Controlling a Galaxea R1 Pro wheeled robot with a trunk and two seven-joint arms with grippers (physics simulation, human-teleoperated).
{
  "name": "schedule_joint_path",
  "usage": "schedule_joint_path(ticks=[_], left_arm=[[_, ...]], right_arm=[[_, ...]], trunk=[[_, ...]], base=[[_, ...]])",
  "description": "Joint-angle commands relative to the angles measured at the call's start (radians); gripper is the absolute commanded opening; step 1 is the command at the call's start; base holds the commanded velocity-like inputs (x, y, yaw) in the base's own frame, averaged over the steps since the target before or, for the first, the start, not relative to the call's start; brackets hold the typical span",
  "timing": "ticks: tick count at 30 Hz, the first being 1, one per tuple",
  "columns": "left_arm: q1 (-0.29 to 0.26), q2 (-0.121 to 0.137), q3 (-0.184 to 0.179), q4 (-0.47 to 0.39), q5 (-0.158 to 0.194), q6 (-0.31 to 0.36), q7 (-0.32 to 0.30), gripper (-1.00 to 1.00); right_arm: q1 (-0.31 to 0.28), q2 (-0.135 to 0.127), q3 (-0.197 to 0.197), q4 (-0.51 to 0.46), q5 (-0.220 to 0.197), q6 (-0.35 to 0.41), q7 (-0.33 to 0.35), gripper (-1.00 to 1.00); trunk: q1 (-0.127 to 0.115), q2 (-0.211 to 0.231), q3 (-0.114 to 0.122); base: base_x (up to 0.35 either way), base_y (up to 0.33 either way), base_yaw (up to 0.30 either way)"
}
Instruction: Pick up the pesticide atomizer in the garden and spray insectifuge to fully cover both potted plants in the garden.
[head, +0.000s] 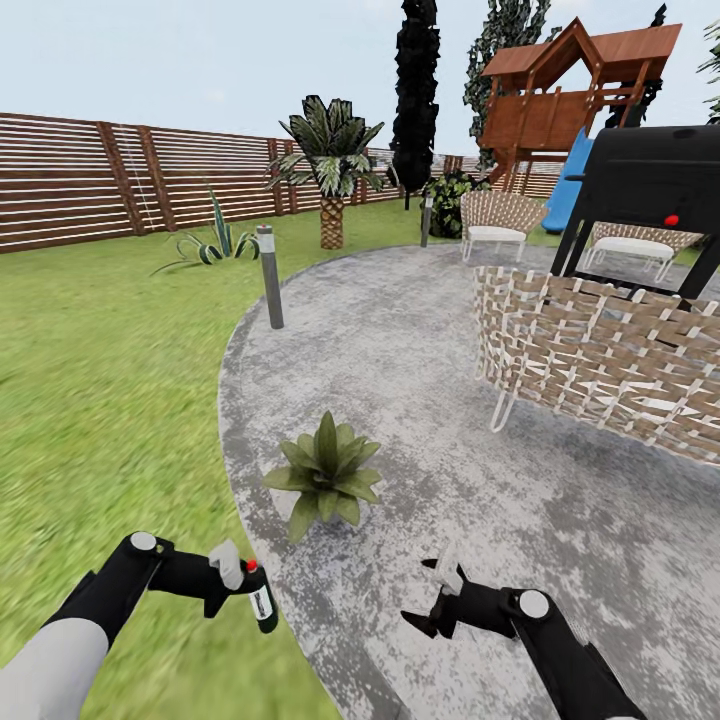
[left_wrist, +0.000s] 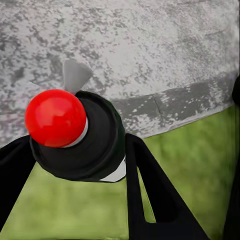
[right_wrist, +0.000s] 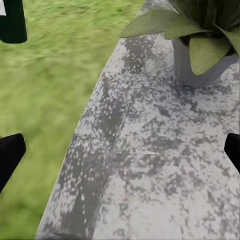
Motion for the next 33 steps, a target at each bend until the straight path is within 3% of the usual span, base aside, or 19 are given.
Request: schedule_joint_path(ticks=[1,4,7,8,11,16,19,20,24,33], left_arm=[[-0.001,-0.001,0.003,-0.006,-0.011,0.001,-0.014,-1.00],[-0.001,-0.001,-0.033,-0.010,-0.015,0.001,-0.028,-1.00],[0.000,-0.001,-0.130,-0.013,-0.016,0.005,-0.034,-1.00],[0.001,-0.002,-0.147,-0.013,-0.016,0.006,-0.035,-1.00],[0.001,-0.008,-0.171,-0.020,-0.015,0.006,-0.036,-1.00],[0.005,-0.028,-0.181,-0.053,-0.016,0.003,-0.036,-1.00],[0.005,-0.047,-0.201,-0.057,-0.017,0.001,-0.036,-1.00],[0.004,-0.058,-0.227,-0.059,-0.017,0.002,-0.035,-1.00],[0.002,-0.075,-0.257,-0.063,-0.016,0.002,-0.035,-1.00],[0.002,-0.112,-0.263,-0.063,-0.017,-0.008,-0.038,-1.00]], right_arm=[[-0.006,0.001,0.008,-0.004,0.011,-0.009,0.002,1.00],[-0.016,0.007,0.018,-0.014,0.012,-0.008,0.005,1.00],[-0.021,0.030,0.048,-0.020,0.012,-0.008,0.007,1.00],[-0.022,0.034,0.064,-0.020,0.013,-0.008,0.006,-1.00],[-0.024,0.041,0.098,-0.022,0.012,-0.008,0.007,-1.00],[-0.024,0.049,0.120,-0.027,0.011,-0.008,0.008,-1.00],[-0.024,0.075,0.143,-0.034,0.012,-0.008,0.050,-1.00],[-0.024,0.092,0.147,-0.039,0.013,-0.007,0.073,-1.00],[-0.024,0.112,0.150,-0.061,0.013,0.009,0.089,-1.00],[-0.025,0.115,0.152,-0.110,0.012,0.043,0.093,-1.00]], trunk=[[0.000,0.000,-0.001],[0.000,0.000,-0.001],[0.000,0.000,-0.001],[0.000,0.000,-0.001],[0.000,0.000,-0.001],[0.000,0.000,-0.001],[0.000,0.000,-0.001],[0.000,0.000,-0.001],[0.000,0.000,-0.001],[0.000,0.000,-0.001]], base=[[0.000,0.000,0.000],[0.000,0.000,0.000],[0.000,0.000,0.000],[0.000,0.000,0.000],[0.000,0.000,0.000],[0.000,0.000,0.000],[0.000,0.000,0.000],[0.000,0.000,0.000],[0.000,0.000,0.000],[0.000,0.000,0.000]])
